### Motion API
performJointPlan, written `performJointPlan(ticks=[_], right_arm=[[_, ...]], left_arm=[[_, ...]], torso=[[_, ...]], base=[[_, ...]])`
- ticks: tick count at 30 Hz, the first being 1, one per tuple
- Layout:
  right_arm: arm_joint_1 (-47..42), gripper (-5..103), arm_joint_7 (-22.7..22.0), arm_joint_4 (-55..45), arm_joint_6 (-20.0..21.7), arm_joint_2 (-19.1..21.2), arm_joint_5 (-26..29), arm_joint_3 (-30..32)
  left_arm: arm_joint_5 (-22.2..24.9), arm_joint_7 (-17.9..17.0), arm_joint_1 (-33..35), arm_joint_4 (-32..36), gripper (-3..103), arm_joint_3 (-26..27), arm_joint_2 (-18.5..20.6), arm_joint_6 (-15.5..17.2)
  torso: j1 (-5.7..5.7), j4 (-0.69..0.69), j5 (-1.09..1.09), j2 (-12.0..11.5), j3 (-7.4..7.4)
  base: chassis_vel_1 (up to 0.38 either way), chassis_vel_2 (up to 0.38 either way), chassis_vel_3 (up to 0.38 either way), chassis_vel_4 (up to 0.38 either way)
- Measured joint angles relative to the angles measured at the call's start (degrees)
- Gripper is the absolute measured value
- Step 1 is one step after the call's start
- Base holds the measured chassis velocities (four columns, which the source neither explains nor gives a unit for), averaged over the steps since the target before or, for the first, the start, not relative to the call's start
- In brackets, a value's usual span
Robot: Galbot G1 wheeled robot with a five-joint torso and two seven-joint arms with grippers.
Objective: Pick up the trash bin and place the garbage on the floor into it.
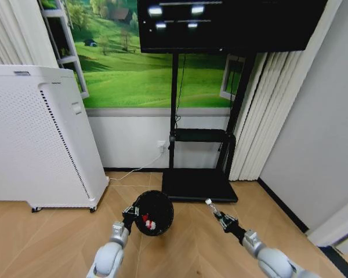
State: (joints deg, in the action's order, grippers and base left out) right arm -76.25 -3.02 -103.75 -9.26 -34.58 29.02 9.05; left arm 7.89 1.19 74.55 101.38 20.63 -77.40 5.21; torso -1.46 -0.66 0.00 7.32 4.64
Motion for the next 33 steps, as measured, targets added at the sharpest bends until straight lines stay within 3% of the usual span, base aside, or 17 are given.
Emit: performJointPlan(ticks=[9, 14, 30, 33], right_arm=[[1.3, 20, 1.4, -5.4, -1.0, -0.2, 1.8, -1.0], [2.6, 20, 3.4, -6.2, -2.1, -2.3, 1.7, -3.5], [6.3, 18, 4.9, -4.8, -2.9, -6.4, -0.9, -6.7], [6.3, 27, 4.8, -4.8, -2.6, -6.4, -0.8, -6.7]], left_arm=[[-1.9, 0.0, -2.2, -3.5, 6, -3.0, -3.0, -0.5], [-3.9, 0.0, -5.3, -7.4, 6, -7.6, -6.5, -1.1], [-5.8, 0.0, -7.3, -10.6, 6, -11.7, -8.7, -1.4], [-5.9, 0.0, -7.3, -10.6, 6, -11.8, -8.8, -1.4]], torso=[[0.00, 0.00, -0.01, 0.0, 0.00], [0.00, -0.01, 0.00, 0.0, 0.00], [0.00, 0.00, 0.00, 0.0, 0.00], [0.00, 0.00, 0.00, 0.0, 0.00]], base=[[0.000, 0.000, 0.000, 0.000], [0.000, 0.000, 0.000, 0.000], [0.000, 0.000, 0.000, 0.000], [0.000, 0.000, 0.000, 0.000]])
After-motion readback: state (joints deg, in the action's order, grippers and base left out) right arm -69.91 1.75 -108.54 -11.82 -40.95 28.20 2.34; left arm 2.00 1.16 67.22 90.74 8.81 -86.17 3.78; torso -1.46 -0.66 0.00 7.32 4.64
